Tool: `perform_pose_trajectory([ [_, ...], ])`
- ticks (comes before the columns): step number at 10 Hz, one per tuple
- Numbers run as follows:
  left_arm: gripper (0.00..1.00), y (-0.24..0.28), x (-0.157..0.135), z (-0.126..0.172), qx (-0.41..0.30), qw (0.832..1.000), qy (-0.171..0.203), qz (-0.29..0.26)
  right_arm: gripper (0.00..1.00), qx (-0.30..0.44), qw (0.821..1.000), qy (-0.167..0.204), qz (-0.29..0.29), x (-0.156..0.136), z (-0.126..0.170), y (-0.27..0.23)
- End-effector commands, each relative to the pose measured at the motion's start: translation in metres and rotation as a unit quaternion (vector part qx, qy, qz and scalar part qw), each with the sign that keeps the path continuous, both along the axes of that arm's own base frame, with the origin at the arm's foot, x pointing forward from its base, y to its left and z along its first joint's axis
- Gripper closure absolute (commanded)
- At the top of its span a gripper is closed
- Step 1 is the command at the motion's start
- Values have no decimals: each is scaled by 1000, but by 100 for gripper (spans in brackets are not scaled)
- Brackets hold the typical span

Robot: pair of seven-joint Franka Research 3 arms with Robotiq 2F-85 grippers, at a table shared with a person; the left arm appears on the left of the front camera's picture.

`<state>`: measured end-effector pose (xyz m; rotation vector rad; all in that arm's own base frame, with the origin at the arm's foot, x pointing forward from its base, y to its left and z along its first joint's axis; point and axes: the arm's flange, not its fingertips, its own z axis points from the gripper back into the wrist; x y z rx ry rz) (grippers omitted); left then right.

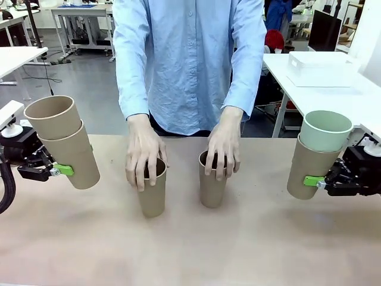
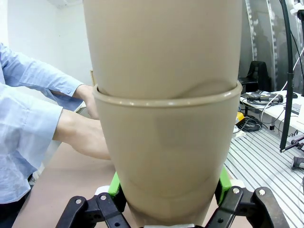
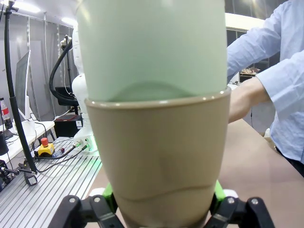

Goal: Stack the cups and store them in the basket.
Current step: Place the stack of Reusable plastic cups into the Pantry Basket.

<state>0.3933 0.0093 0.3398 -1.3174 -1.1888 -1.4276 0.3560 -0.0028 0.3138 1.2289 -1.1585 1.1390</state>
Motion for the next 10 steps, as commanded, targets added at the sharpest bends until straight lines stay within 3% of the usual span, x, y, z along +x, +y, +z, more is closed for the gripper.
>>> perform_pose_trajectory([
  [1,15,0,0,2,-2,1000,-7,-1,16,2,1000,-4,-6,2,3,0],
  [10,15,0,0,2,-2,1000,-7,-1,16,2,1000,-4,-6,2,3,0],
])
